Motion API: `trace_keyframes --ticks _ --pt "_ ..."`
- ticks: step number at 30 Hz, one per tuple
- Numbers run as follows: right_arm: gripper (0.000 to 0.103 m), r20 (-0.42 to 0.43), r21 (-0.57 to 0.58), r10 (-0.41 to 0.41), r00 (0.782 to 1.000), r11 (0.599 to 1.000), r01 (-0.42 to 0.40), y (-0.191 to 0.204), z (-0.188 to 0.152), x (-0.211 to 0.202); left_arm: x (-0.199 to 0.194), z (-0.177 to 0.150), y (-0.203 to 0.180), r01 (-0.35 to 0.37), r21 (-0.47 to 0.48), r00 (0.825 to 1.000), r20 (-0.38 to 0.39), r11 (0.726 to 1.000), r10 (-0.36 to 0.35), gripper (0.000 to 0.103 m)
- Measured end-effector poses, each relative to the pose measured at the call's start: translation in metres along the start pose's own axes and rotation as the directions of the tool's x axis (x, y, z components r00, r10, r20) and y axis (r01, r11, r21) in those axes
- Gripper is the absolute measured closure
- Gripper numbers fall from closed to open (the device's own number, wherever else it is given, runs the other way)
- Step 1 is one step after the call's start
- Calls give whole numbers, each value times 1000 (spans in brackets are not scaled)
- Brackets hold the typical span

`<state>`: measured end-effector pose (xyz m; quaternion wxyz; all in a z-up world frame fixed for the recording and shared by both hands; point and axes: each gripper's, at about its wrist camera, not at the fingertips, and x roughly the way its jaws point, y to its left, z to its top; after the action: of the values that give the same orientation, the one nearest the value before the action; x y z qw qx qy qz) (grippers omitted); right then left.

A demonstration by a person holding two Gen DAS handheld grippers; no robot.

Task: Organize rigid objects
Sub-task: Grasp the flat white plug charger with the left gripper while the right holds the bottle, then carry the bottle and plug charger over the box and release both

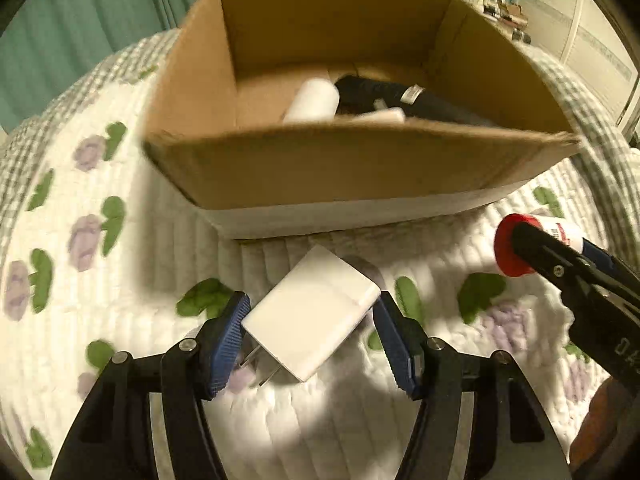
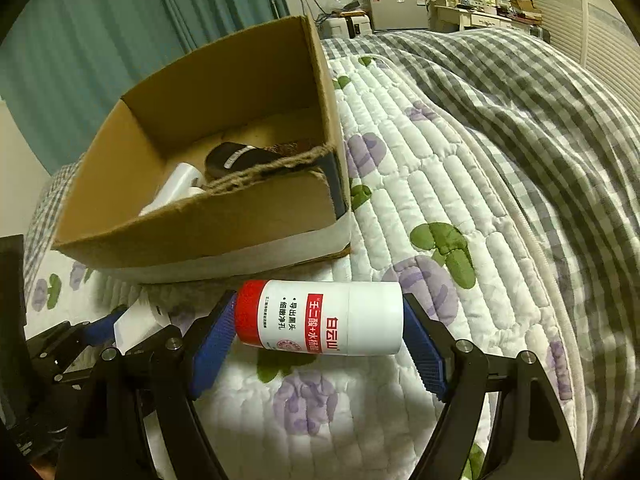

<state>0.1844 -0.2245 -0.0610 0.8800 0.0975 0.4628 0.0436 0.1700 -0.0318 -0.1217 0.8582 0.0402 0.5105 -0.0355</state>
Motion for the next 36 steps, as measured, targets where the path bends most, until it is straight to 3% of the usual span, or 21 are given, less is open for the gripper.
trace_keyframes --ticks 9,16,23,29,32,36 --pt "25 65 -65 13 998 998 -9 14 -6 -61 -77 -14 2 13 -47 994 111 999 -8 39" --pt "25 158 -148 -27 987 988 51 20 -4 -129 -140 -12 -4 3 -62 978 206 998 9 39" --pt "25 251 -224 16 968 974 42 34 15 -197 -203 -3 -2 6 -62 945 328 998 15 39" --pt "24 306 -291 72 949 956 21 53 39 -236 -242 11 3 5 -45 906 424 999 14 39" --pt "24 335 -322 103 937 947 11 60 59 -250 -251 23 5 -3 -38 891 454 999 20 39" --pt "24 345 -337 138 928 942 -15 66 85 -253 -250 44 8 -2 -20 885 466 1000 11 39"
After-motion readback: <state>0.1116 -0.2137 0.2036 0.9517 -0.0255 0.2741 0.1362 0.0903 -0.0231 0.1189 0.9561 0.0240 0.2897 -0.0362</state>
